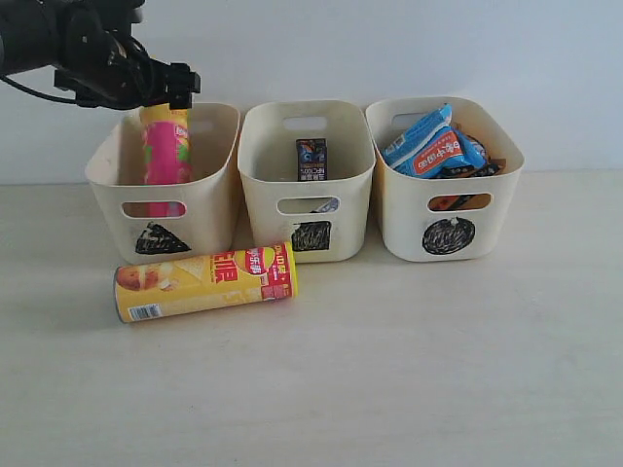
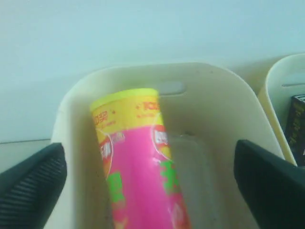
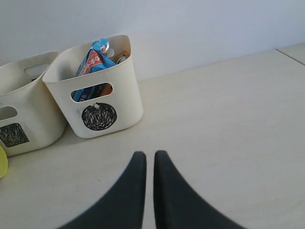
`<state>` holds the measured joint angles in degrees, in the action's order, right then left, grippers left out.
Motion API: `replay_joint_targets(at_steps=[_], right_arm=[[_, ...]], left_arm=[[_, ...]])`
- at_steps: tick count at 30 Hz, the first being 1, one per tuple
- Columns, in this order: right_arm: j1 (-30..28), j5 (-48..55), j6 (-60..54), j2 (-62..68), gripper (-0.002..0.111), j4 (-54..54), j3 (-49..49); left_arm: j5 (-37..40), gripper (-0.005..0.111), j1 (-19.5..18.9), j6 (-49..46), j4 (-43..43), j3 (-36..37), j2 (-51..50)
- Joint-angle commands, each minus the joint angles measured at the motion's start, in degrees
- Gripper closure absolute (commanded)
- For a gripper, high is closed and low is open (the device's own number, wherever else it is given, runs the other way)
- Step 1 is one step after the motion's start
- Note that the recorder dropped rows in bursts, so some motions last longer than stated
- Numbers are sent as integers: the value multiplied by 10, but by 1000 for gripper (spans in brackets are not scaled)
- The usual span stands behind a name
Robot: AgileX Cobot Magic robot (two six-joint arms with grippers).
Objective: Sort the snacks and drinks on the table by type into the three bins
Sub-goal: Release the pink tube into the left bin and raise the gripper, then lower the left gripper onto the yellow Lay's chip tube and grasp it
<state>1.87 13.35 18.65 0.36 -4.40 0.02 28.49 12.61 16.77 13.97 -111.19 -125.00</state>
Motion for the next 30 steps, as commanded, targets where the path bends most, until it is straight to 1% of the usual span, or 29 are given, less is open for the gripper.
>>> replay_joint_targets(at_steps=[1, 3, 4, 5, 6, 8, 10, 12, 15, 18, 19, 21, 22, 23, 27, 28, 30], right_arm=[[-2, -3, 1, -4, 106, -4, 0], [-2, -3, 1, -4, 106, -4, 0], [-2, -3, 1, -4, 106, -4, 0], [-2, -3, 1, -4, 106, -4, 0], [-2, -3, 1, -4, 106, -4, 0], [-2, -3, 1, -4, 106, -4, 0], [-2, -3, 1, -4, 106, -4, 0], [-2, -3, 1, -4, 106, -4, 0], [-2, -3, 1, -4, 106, -4, 0], [-2, -3, 1, -4, 106, -4, 0], [-2, -3, 1, -4, 106, -4, 0], [-2, -3, 1, -4, 106, -4, 0], [-2, -3, 1, -4, 106, -4, 0], [-2, -3, 1, -4, 106, -4, 0], [-2, -3, 1, -4, 106, -4, 0], [-2, -3, 1, -4, 106, -4, 0], [-2, -3, 1, -4, 106, -4, 0]], left_arm=[[29, 16, 0, 4, 1, -25, 3], [48, 17, 0, 3, 1, -39, 7], [57, 19, 0, 3, 1, -45, 11], [64, 22, 0, 3, -1, -50, 16], [73, 29, 0, 3, -1, -54, 22], [92, 46, 0, 3, -8, -57, 37], [106, 69, 0, 1, -31, -57, 54], [118, 100, 0, -10, -50, -57, 73], [140, 103, 0, -52, -78, -57, 101], [179, 103, 0, -99, -119, -46, 129], [185, 103, 0, -124, -149, -28, 154], [188, 103, 0, -160, -181, 11, 196], [192, 103, 1, -173, -192, 22, 212], [203, 103, 1, -208, -207, 51, 247], [217, 103, 1, -290, -249, 112, 318], [229, 103, 1, -341, -280, 141, 357], [283, 103, 1, -441, -343, 169, 405]])
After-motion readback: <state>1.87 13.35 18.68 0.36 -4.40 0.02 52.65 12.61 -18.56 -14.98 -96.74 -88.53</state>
